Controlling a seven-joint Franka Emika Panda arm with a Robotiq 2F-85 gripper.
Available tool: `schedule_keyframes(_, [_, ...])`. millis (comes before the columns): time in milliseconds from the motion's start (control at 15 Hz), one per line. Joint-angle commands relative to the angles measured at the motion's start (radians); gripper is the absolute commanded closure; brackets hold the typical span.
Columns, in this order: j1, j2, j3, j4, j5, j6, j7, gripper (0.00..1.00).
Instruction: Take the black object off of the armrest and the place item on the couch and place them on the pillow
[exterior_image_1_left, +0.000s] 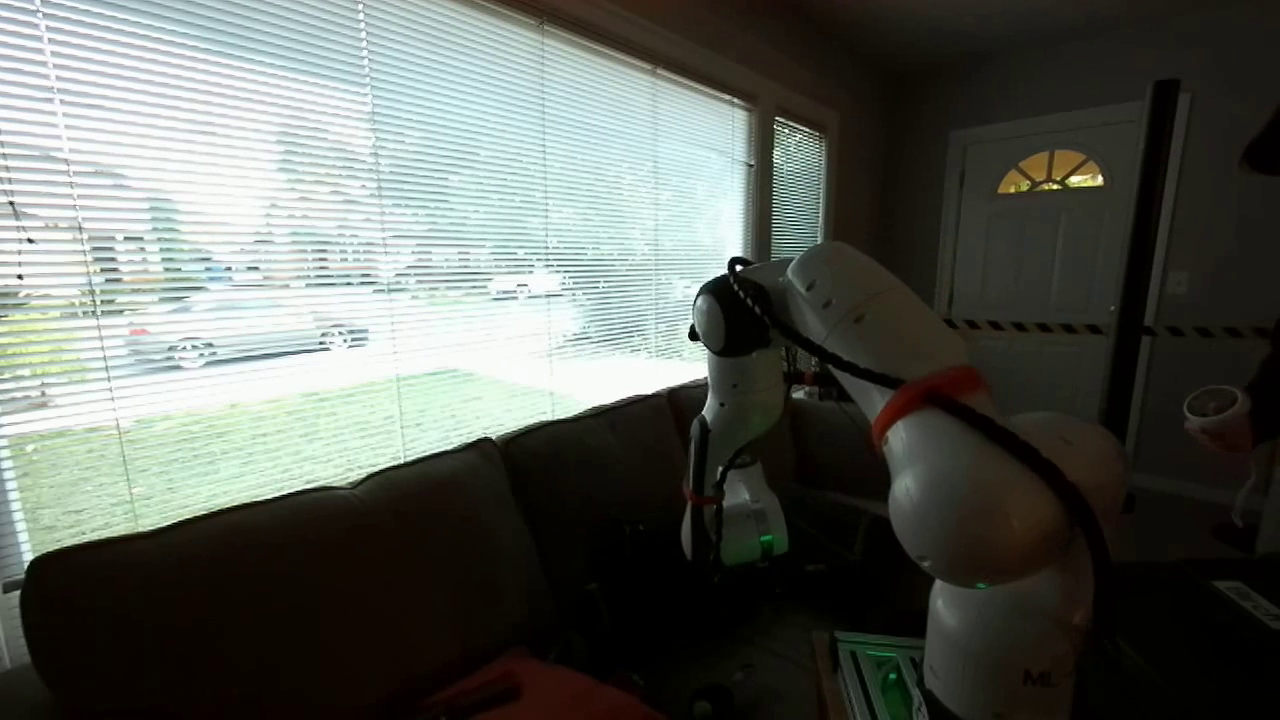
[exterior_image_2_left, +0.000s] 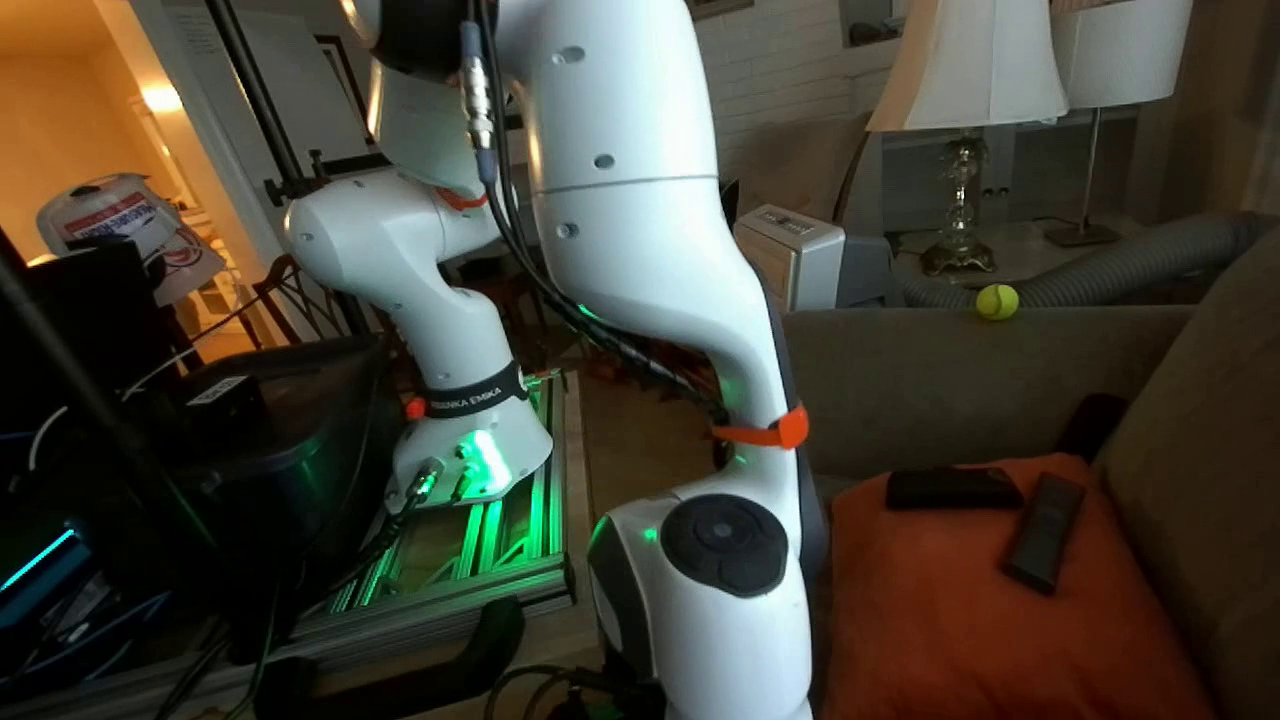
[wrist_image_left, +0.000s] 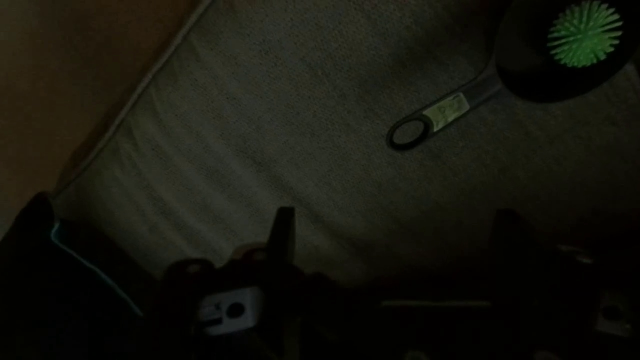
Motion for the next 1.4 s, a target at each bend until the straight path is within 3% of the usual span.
schedule_keyframes(0, [0.081,0.17,-0.044,0.107,0.037,0.065,0.143,0.0])
schedule_keyframes(400, [0.24,0.32,-0.129,0.169,0.172,0.114,0.37,0.0])
schedule_keyframes(733, [0.336,0.399,-0.169,0.224,0.262,0.065,0.48,0.0])
schedule_keyframes(1133, [0.362,0.426,-0.164,0.289,0.283,-0.005,0.527,0.0])
schedule_keyframes(1333, [0.354,0.406,-0.154,0.268,0.271,0.02,0.508,0.0])
